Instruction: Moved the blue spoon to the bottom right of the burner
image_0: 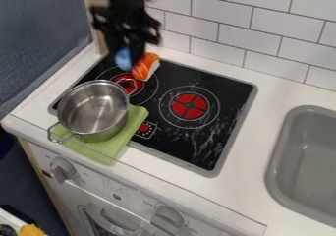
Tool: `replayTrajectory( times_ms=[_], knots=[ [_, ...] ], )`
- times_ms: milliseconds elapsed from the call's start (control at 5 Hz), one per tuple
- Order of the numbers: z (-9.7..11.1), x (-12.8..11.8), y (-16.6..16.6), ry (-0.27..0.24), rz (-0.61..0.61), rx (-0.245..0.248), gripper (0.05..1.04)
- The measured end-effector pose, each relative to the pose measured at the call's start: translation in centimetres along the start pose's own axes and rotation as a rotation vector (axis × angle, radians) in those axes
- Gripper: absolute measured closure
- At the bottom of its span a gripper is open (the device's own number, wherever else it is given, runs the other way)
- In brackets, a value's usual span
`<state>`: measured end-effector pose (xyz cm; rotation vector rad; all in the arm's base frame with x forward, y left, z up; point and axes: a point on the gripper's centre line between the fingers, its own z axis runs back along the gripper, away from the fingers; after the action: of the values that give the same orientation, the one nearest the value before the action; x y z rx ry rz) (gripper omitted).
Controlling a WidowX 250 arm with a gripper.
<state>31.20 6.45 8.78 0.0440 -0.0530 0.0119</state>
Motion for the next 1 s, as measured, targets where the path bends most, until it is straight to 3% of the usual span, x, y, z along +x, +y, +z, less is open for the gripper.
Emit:
replayTrajectory(
  times_ms=[200,600,1000],
  knots=[
    [-1.2,-2.5,-4.2,0.045,-0.049,-0.021,0.676],
    [-4.3,-4.8,-12.1,0.109,0.021,-0.032,0.676],
    [-6.8,-5.0,-13.8,0.168,0.019,-0.037,0.676]
  ],
)
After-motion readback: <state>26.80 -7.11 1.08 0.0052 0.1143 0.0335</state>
